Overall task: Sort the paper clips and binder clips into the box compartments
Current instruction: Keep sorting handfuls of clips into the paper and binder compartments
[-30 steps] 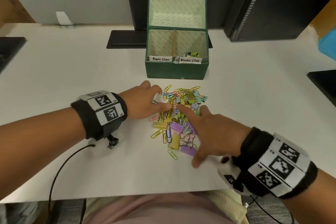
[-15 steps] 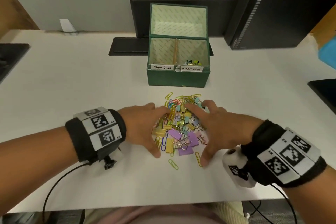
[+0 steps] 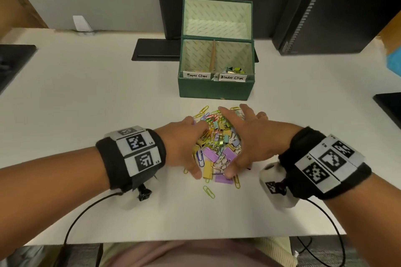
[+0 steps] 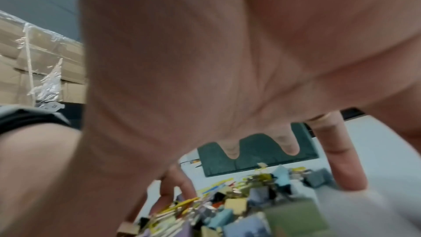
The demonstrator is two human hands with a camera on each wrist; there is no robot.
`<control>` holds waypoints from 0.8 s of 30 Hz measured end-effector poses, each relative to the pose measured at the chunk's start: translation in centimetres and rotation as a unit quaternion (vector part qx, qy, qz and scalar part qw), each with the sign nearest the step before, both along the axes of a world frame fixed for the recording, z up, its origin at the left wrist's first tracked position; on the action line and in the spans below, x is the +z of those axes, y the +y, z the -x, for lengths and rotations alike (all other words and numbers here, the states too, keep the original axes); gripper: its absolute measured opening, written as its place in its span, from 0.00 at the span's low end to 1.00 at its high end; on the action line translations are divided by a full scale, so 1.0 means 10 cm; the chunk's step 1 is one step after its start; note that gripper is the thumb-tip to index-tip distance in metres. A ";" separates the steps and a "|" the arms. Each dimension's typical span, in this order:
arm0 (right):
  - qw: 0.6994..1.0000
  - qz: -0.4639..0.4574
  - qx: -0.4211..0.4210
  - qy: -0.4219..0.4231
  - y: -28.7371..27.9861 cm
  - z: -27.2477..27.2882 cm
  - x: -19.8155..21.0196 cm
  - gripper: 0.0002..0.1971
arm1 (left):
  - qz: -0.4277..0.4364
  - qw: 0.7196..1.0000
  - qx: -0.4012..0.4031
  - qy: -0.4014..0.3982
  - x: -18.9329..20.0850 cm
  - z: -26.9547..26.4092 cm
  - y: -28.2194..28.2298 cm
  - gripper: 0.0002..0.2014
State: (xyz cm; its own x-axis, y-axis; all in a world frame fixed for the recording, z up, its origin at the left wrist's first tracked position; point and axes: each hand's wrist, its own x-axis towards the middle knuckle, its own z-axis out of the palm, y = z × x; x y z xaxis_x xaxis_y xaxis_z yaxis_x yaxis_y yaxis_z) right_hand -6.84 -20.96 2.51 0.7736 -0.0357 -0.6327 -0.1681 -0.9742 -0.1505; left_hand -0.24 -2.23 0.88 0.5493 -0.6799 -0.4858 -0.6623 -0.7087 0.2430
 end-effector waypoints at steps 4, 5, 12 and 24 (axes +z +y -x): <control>0.999 0.012 0.033 0.006 0.21 0.00 -0.07 0.76 | 0.090 0.993 0.051 0.049 -0.03 -0.02 -0.09 0.34; 0.999 0.020 0.038 0.004 0.26 -0.01 -0.09 0.76 | 0.119 0.988 0.073 0.072 -0.04 -0.03 -0.10 0.30; 0.999 0.008 0.001 -0.045 0.31 -0.16 -0.09 0.62 | 0.230 0.944 0.188 0.142 -0.09 -0.12 -0.01 0.29; 0.997 0.026 -0.041 -0.063 -0.04 -0.15 0.03 0.72 | -0.024 0.998 0.061 0.011 0.05 -0.08 0.17 0.69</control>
State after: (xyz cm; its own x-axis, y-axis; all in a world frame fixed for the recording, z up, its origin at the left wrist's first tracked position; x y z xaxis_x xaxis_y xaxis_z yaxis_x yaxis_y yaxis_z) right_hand -5.37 -21.38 2.78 0.8404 -0.1322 -0.5256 -0.2305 -0.9649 -0.1258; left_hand 0.59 -0.49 1.35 0.6156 -0.5848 -0.5283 -0.5656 -0.7946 0.2205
